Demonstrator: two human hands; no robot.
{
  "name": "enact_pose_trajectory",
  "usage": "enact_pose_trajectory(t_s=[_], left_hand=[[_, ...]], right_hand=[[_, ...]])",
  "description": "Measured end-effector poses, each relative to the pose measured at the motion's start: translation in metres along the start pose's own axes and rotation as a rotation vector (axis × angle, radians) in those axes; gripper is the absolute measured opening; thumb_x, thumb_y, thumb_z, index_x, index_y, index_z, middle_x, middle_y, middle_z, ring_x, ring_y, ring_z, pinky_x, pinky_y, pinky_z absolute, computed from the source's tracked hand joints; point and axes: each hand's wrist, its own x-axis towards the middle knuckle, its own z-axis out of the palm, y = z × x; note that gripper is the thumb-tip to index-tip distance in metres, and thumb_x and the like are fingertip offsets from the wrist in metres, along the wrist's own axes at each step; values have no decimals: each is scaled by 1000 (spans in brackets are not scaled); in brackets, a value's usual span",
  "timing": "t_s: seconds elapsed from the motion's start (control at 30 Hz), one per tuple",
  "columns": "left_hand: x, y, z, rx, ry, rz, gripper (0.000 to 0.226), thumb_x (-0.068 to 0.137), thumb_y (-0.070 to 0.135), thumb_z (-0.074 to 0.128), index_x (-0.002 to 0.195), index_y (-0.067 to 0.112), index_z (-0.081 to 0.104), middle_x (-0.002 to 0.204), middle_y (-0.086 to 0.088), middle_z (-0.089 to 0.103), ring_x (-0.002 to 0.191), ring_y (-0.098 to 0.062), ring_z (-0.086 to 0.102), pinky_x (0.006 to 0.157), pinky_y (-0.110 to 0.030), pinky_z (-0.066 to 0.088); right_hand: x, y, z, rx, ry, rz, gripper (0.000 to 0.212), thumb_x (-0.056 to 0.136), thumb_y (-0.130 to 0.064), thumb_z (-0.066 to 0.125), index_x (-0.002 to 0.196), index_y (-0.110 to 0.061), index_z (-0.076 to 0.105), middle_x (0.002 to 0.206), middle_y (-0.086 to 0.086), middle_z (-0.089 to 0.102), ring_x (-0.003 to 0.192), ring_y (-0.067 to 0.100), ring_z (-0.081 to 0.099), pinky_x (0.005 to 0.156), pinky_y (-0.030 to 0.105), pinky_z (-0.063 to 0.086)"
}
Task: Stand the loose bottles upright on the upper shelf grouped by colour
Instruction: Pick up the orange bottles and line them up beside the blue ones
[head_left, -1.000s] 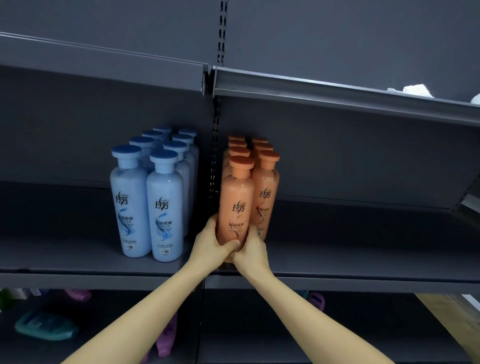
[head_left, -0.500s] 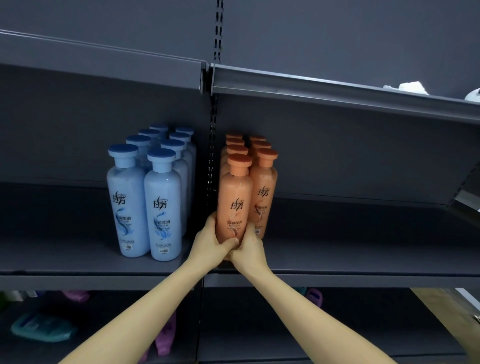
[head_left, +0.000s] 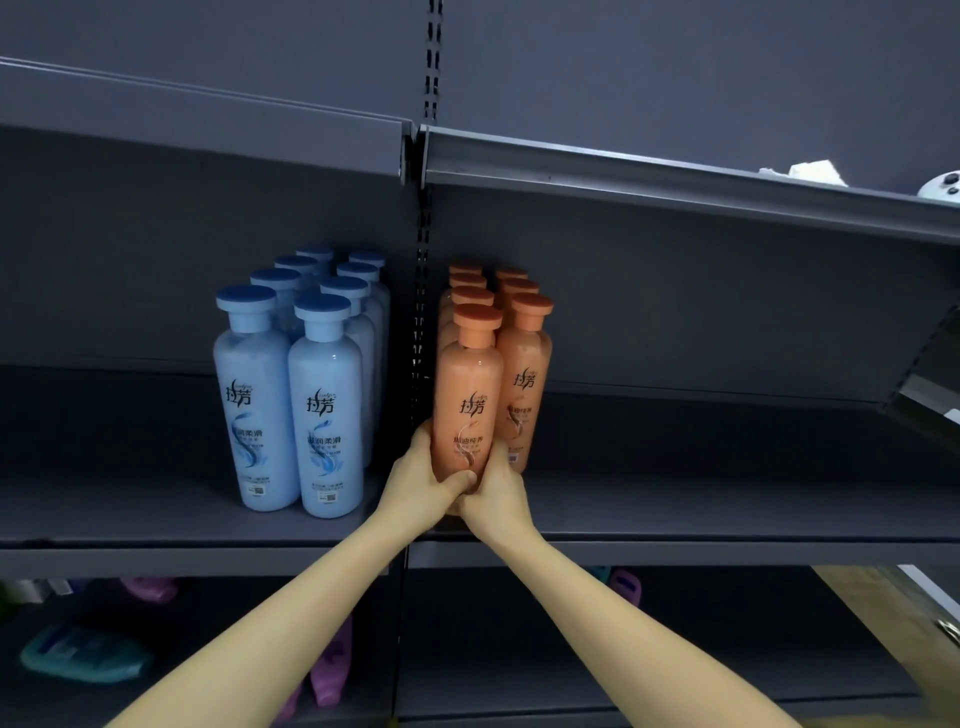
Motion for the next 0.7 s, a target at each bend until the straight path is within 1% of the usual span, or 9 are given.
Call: enact_pose_trajectory(t_s=[0.2,0.37,0.5,0.57,0.7], left_hand=[[-1,1,0,1,-6,-4,75,81,10,68,143,12,26,130,-9,54,117,-21,54,91,-23,42],[-1,1,-1,9,-20,-2,75,82,11,68,143,12,25,131,-10,53,117,-21,54,93,-26,44],[-3,0,-1,19,-43,15,75,85,12,65,145,13,20,133,-8,52,119,-20,53,91,-23,43],[-3,-1,-1,19,-46,22,75,86,11,63,146,13,19,134,-8,51,119,-20,52,91,-23,42],[-5,0,0,18,-45,19,74,88,11,61,146,14,17,135,-9,50,120,-20,51,89,-22,41]], right_hand=[[0,-1,-3,-26,-3,-1,62,74,-9,72,125,-11,37,114,8,57,102,26,59,86,40,54],[-4,-2,-4,-60,-16,-10,60,77,-12,71,126,-9,36,117,9,56,105,26,58,86,37,52],[-5,-1,-5,-98,-27,-23,61,78,-14,69,128,-10,36,118,9,56,107,26,58,88,41,52],[-7,-1,-6,-108,-33,-29,57,80,-15,66,129,-12,37,120,9,56,108,26,58,89,42,52],[-11,0,-10,-180,-20,-61,45,88,-18,58,129,-11,40,122,10,52,109,27,56,90,40,50]])
